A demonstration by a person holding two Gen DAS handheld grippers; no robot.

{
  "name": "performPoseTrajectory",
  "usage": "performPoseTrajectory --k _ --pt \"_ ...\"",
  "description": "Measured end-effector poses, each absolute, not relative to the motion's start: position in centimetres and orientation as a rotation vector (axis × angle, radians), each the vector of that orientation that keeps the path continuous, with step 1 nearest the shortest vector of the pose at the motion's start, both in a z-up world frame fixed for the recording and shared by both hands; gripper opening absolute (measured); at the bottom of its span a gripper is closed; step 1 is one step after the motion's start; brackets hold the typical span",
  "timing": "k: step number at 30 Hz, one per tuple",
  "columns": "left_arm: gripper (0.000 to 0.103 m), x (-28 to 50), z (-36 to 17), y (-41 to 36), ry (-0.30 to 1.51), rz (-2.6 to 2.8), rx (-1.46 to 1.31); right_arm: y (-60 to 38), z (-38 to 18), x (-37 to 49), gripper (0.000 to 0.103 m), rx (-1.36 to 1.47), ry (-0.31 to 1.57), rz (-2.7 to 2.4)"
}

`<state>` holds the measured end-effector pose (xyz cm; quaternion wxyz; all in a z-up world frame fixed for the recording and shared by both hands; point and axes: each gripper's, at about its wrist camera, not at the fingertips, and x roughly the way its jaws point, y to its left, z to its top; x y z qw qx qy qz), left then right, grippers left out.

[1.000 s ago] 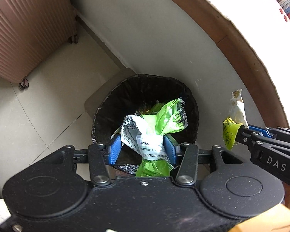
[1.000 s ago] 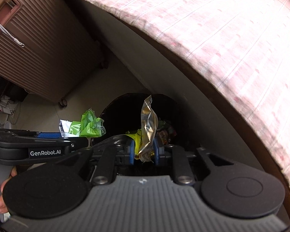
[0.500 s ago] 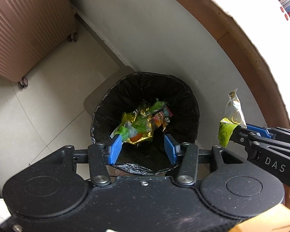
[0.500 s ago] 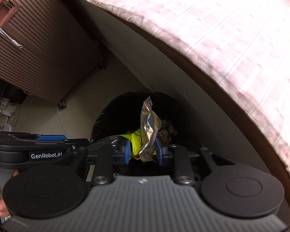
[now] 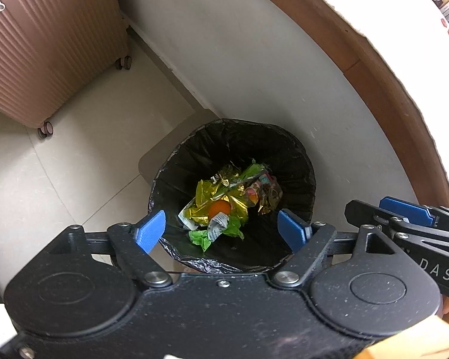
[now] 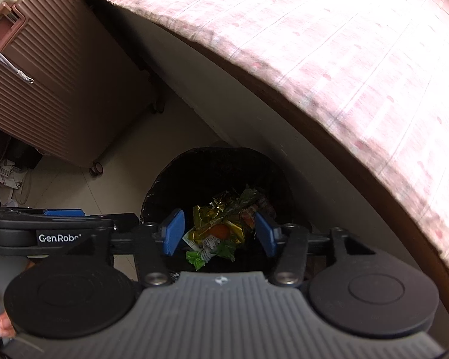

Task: Collect trash
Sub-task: 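Open both tools to drop the bag and wrapper into the bin, then move both open tools back over the two red crayons on the bed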

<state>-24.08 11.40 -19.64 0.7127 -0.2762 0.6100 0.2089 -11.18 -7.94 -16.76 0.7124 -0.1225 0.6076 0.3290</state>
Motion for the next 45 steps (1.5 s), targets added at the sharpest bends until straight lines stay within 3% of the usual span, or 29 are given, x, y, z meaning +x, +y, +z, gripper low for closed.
performPoseTrajectory --k 9,17,28,37,45 --pt "0.083 -23.9 -18.8 11.2 1.339 0.474 -0.596 -8.3 -15.8 -11.2 0.071 -0.242 1.332 0.736" --pt "0.084 -22.4 -13.3 11.2 1.191 0.456 -0.519 -10.7 -10.6 -9.9 0.072 -0.187 1.215 0.767" --pt "0.083 -11.4 -4.9 9.9 0.972 0.318 -0.432 -15.9 -2.5 0.0 0.051 -0.1 0.98 0.573" --pt "0.06 4.7 -0.9 4.9 0.881 0.154 -0.384 -20.8 -0.8 11.9 0.028 -0.014 0.882 0.395" --pt "0.029 19.9 -3.3 0.0 0.924 0.033 -0.354 -22.8 -3.6 19.5 0.023 0.023 0.909 0.366"
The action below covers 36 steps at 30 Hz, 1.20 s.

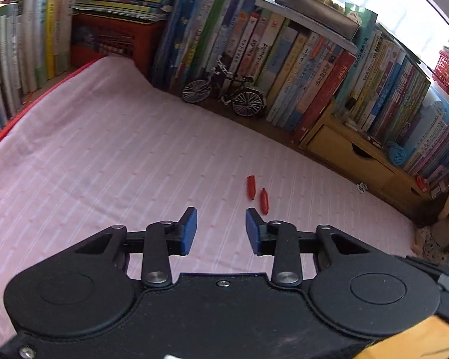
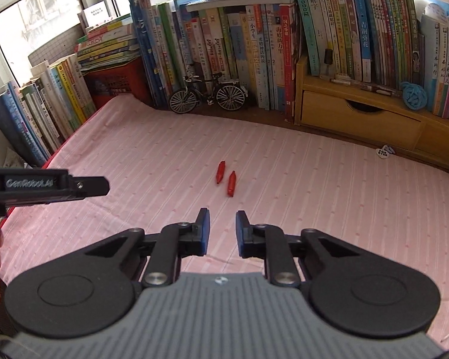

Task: Collect trash
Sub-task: 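Move both open tools back over the two red crayons on the bed, then grasp a red crayon with the left tool while the right tool grasps the other crayon, then carry the red crayons with both tools over the bin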

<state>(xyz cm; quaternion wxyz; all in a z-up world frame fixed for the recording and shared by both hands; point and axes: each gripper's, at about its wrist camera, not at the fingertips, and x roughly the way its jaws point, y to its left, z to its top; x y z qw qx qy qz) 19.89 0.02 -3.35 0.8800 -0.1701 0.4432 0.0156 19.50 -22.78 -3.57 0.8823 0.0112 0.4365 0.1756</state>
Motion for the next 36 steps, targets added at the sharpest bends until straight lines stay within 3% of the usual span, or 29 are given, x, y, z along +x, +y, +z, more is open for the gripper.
performPoseTrajectory --k 7,13,15,16,29,32,33,36 --pt "0.027 30.2 -8.8 -3.6 0.999 0.021 -0.351 -24.3 -6.7 22.4 0.023 0.023 0.97 0.36" --pt "0.027 34.7 -13.3 -5.7 1.063 0.058 -0.347 -25.2 -8.2 24.5 0.023 0.037 1.001 0.36" --pt "0.022 35.4 -14.4 -5.9 1.072 0.089 -0.337 -25.1 -8.7 25.2 0.023 0.043 1.01 0.365" --pt "0.011 35.7 -14.8 -5.7 1.079 0.114 -0.338 -24.9 -9.1 25.7 0.023 0.046 1.017 0.37" --pt "0.009 31.7 -12.2 0.8 0.963 0.222 -0.394 -19.1 -14.2 31.9 0.027 0.025 1.12 0.445" --pt "0.009 30.1 -11.8 2.0 0.962 0.247 -0.389 -18.1 -15.1 32.6 0.02 0.03 1.133 0.438" --pt "0.009 29.7 -11.8 2.3 0.964 0.253 -0.393 -17.8 -15.1 32.7 0.013 0.025 1.135 0.447" --pt "0.009 28.3 -11.5 2.9 0.965 0.264 -0.405 -17.6 -14.8 32.7 0.012 0.049 1.141 0.474"
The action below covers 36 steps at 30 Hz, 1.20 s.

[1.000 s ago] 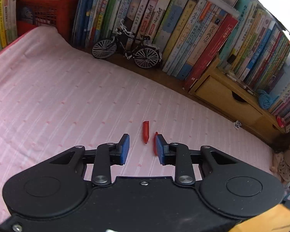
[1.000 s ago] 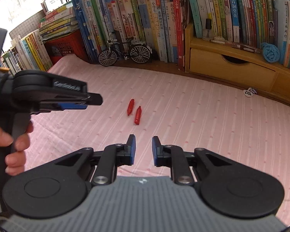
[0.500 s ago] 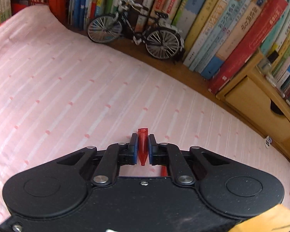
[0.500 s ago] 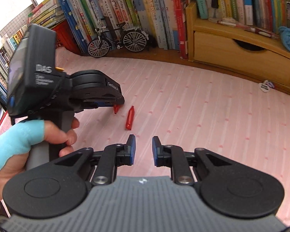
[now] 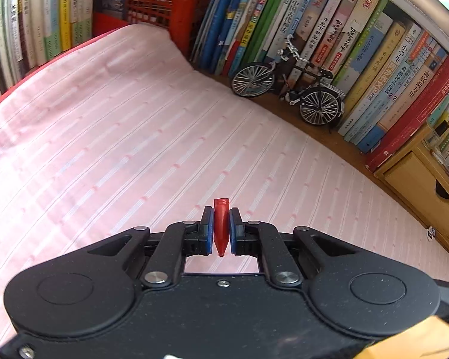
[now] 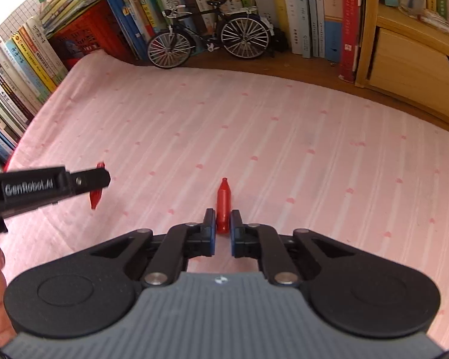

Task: Collect trash
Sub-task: 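Carry the red crayons with both tools over the bin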

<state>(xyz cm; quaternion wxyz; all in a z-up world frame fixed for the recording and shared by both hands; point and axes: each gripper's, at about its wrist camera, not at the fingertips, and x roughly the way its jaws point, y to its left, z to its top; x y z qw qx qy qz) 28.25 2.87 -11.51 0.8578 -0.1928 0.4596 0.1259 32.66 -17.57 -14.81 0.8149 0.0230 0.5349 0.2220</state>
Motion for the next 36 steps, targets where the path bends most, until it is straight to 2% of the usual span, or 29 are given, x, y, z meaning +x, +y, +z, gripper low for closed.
performPoseTrajectory --k 10,21,36 --pt "0.01 23.2 -8.1 1.8 0.935 0.22 -0.405 -17.3 -10.4 29.4 0.012 0.019 1.079 0.478" --pt "0.01 15.0 -2.6 -0.3 0.901 0.148 -0.383 -18.6 -3.6 20.7 0.012 0.003 0.988 0.471" --pt "0.01 -0.2 0.1 1.3 0.901 0.18 -0.398 -18.7 -0.7 7.7 0.012 -0.046 0.986 0.52"
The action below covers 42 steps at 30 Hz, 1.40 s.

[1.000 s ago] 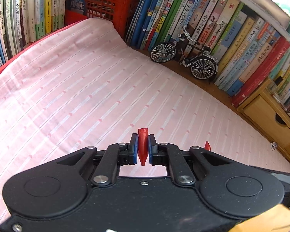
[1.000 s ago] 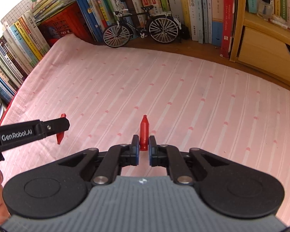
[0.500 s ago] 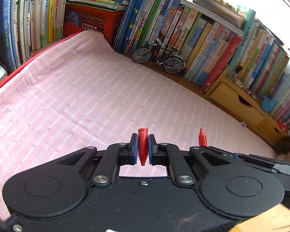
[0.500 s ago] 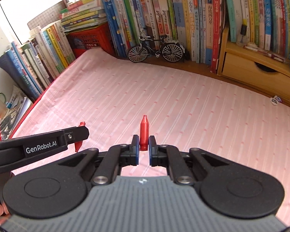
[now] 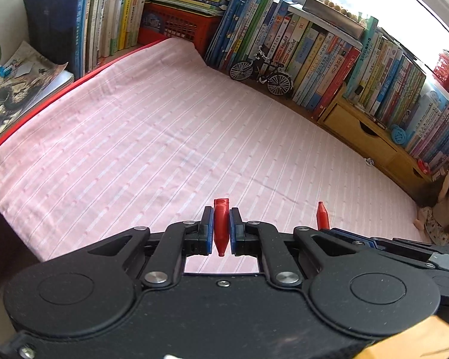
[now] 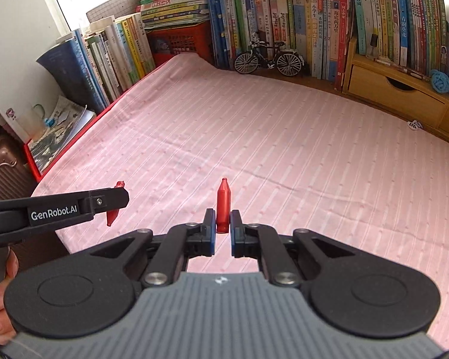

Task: Collect trash
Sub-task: 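Carry the red crayons with both tools over the bin, then open both tools to drop the red crayons into the bin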

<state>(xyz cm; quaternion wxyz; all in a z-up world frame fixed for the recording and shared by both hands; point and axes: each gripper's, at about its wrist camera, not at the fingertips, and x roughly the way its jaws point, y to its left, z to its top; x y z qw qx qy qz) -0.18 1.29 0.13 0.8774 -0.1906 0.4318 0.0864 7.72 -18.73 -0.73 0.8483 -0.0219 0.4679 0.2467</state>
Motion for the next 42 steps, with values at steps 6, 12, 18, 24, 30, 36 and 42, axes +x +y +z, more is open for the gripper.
performPoseTrajectory --k 6,12,18,24,30,36,42 --pt "0.01 -5.7 -0.6 2.2 0.919 0.207 -0.417 -17.8 -0.6 3.4 0.012 -0.072 1.0 0.558" --pt "0.01 -10.4 -1.9 3.2 0.949 0.235 -0.444 -16.8 -1.2 -0.1 0.012 -0.076 1.038 0.596" --pt "0.01 -14.2 -3.6 4.3 0.995 0.26 -0.457 -15.4 -1.9 -3.0 0.012 -0.081 1.075 0.635" --pt "0.01 -16.9 -5.8 5.4 1.062 0.27 -0.472 -13.7 -3.3 -5.5 0.012 -0.09 1.131 0.668" --pt "0.01 -19.4 -8.2 6.6 1.13 0.287 -0.497 -11.9 -5.0 -7.9 0.012 -0.117 1.188 0.705" --pt "0.01 -21.8 -10.5 7.9 1.183 0.318 -0.53 -10.2 -6.7 -9.7 0.012 -0.131 1.246 0.735" --pt "0.01 -23.7 -13.1 9.3 1.237 0.35 -0.573 -8.9 -8.9 -11.2 0.012 -0.15 1.314 0.751"
